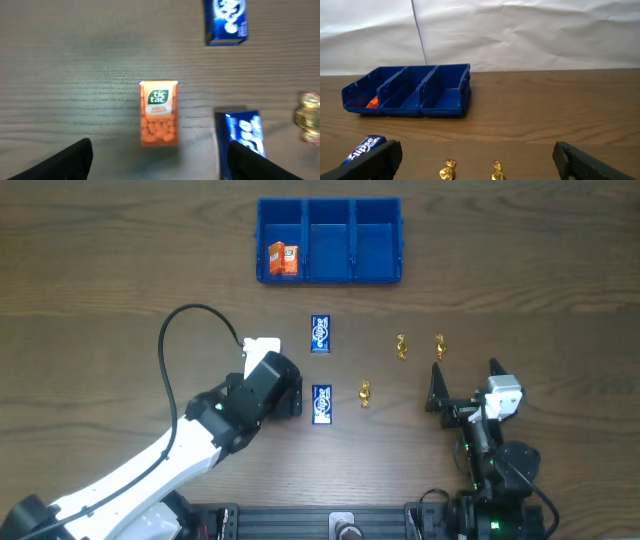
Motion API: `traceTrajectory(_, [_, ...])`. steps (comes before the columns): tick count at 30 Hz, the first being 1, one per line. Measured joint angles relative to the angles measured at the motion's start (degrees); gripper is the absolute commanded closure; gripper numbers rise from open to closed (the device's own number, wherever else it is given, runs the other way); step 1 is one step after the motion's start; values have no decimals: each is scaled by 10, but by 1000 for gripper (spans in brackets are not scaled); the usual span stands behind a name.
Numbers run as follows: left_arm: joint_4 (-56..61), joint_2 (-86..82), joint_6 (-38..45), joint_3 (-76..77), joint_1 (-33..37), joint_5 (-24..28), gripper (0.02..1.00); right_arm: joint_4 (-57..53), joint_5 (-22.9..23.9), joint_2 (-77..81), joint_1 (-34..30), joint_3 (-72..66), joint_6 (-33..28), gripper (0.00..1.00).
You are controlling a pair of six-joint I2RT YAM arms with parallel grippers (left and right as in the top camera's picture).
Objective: Sort Candies Into Trays
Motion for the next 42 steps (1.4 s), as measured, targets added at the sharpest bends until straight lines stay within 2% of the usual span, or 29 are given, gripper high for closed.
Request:
traceTrajectory(8, [88,116,-16,-10,8,0,167,0,0,0,0,0,0,1])
traceTrajectory(13, [88,168,-16,-5,8,-5,229,0,0,0,0,0,0,1])
traceTrajectory(14, [89,173,-17,0,9,-5,248,0,0,0,0,0,0,1])
traceTrajectory(17, [90,191,-21,16,10,-9,384,0,0,0,0,0,0,1])
traceTrajectory(18, [90,198,-18,23,10,-10,459,0,0,0,0,0,0,1])
traceTrajectory(21, [92,206,-20,31,10,-12,573,0,0,0,0,0,0,1])
traceTrajectory(27, [92,206,-25,31,10,-9,671,0,0,0,0,0,0,3])
traceTrajectory(32, [90,206,-24,33,10,-8,713,0,0,0,0,0,0,1])
traceTrajectory(35, [45,196,-24,52,10,-10,717,0,0,0,0,0,0,1])
traceTrajectory(38, [-46,155,-11,145,11,-47,709,0,0,0,0,0,0,1])
traceTrajectory(42, [-92,130,34,336,35,-93,706,0,0,0,0,0,0,3])
